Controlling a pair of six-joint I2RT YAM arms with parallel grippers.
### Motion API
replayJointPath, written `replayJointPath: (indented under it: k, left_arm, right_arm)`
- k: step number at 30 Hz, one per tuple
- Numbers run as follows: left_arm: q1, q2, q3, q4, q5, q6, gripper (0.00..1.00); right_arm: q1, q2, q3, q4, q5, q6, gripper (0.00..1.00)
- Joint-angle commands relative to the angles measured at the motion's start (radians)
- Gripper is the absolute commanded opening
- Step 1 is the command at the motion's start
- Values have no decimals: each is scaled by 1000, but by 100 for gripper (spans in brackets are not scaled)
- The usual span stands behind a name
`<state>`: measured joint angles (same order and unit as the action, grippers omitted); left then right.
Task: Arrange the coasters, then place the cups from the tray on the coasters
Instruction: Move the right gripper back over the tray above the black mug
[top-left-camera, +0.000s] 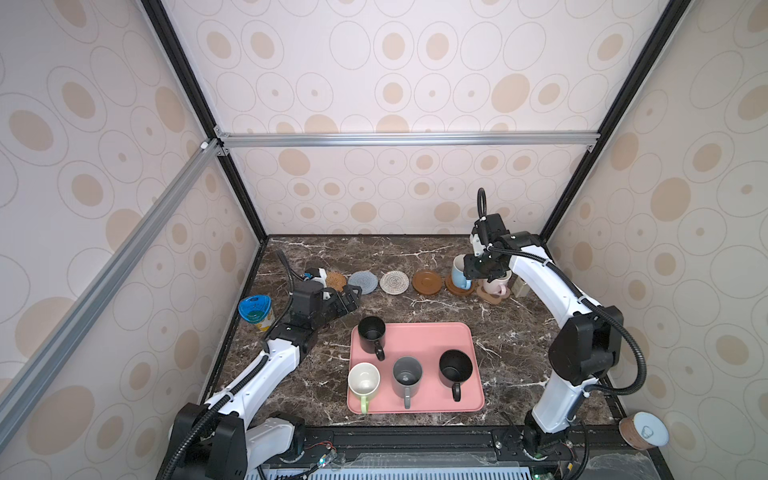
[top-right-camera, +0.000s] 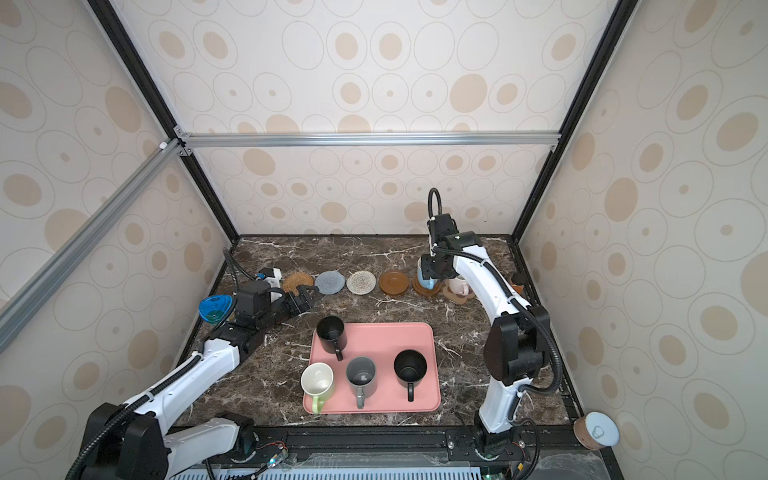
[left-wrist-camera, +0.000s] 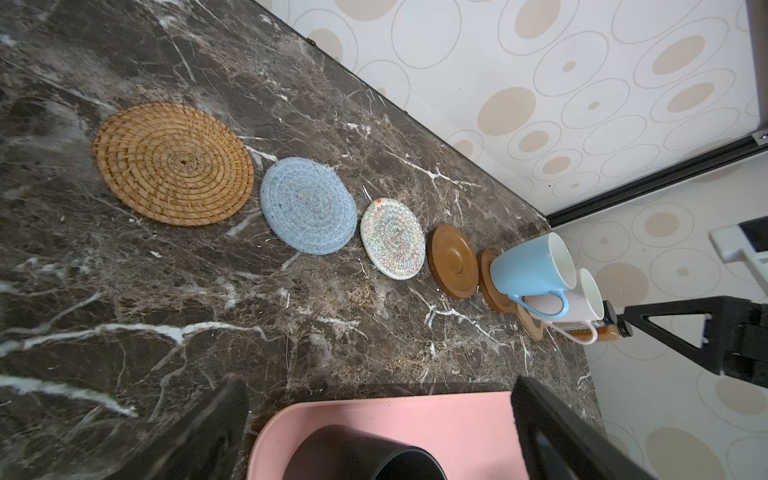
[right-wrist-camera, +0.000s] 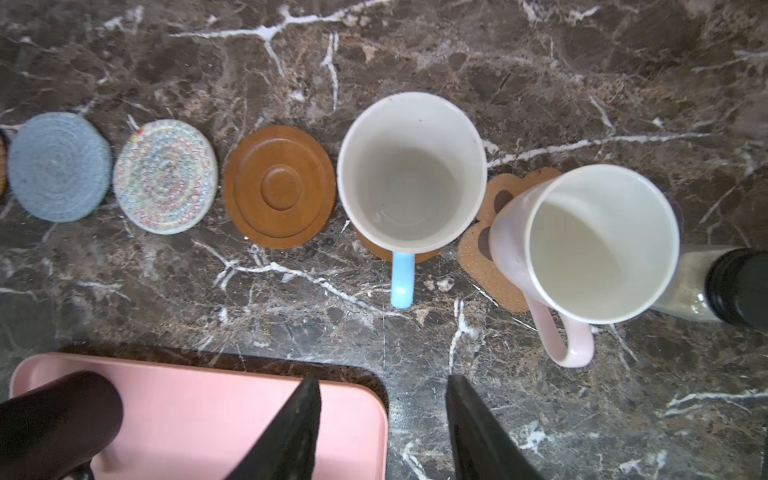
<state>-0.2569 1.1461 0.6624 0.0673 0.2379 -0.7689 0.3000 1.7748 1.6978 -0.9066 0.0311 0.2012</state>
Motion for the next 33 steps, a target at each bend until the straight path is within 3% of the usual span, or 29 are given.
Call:
replayJointPath:
  k: [1,33]
  left_arm:
    - [8,-2,19,2,-16,2,100]
    - [8,-12,15,-18,-57,-7,100]
  right_arm:
    - [47,-43,-16,-40,-13,-3,53]
    - [511,-63,-117,-26,-43,26,55]
